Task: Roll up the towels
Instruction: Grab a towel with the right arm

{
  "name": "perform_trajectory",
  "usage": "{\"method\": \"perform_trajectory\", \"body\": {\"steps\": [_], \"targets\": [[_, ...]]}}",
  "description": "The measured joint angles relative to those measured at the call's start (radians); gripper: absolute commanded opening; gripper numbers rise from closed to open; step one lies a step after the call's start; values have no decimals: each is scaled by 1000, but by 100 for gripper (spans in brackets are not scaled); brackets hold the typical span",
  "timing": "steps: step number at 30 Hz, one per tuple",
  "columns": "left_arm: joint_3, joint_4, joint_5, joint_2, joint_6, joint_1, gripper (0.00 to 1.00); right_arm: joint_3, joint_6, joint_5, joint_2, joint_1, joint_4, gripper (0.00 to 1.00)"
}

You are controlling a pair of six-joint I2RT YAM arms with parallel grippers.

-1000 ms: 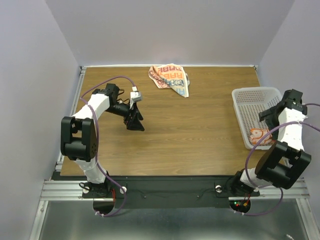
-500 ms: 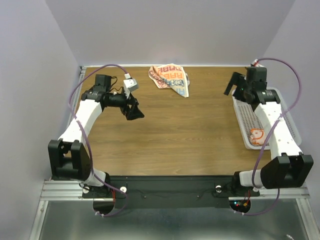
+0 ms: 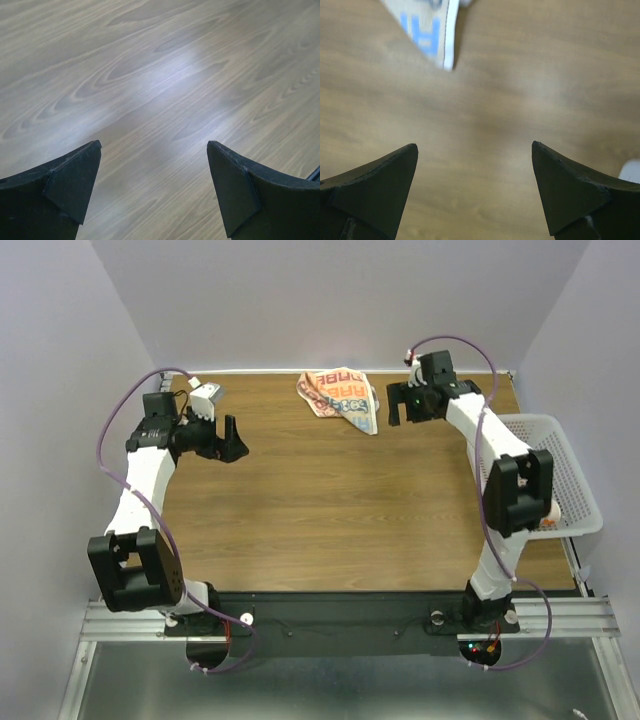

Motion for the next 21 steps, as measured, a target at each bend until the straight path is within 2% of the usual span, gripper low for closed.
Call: {"method": "perform_trajectory", "body": {"steps": [3, 5, 11, 17, 21], "targets": [[-46, 22, -30, -23, -27, 13, 99, 157, 13, -38, 136, 1, 13, 100], [-68, 33, -48, -42, -40, 9, 99, 255, 29, -69, 227, 1, 25, 93], [-77, 77, -105, -76, -58, 6, 99, 452, 77, -143, 449, 4, 34, 81], [-77, 94, -117, -79, -58, 6, 99, 491, 107, -176, 550, 10, 32, 65], [-77, 105, -119, -79, -58, 6, 99, 490, 123, -215, 575, 14, 30, 49]]}}
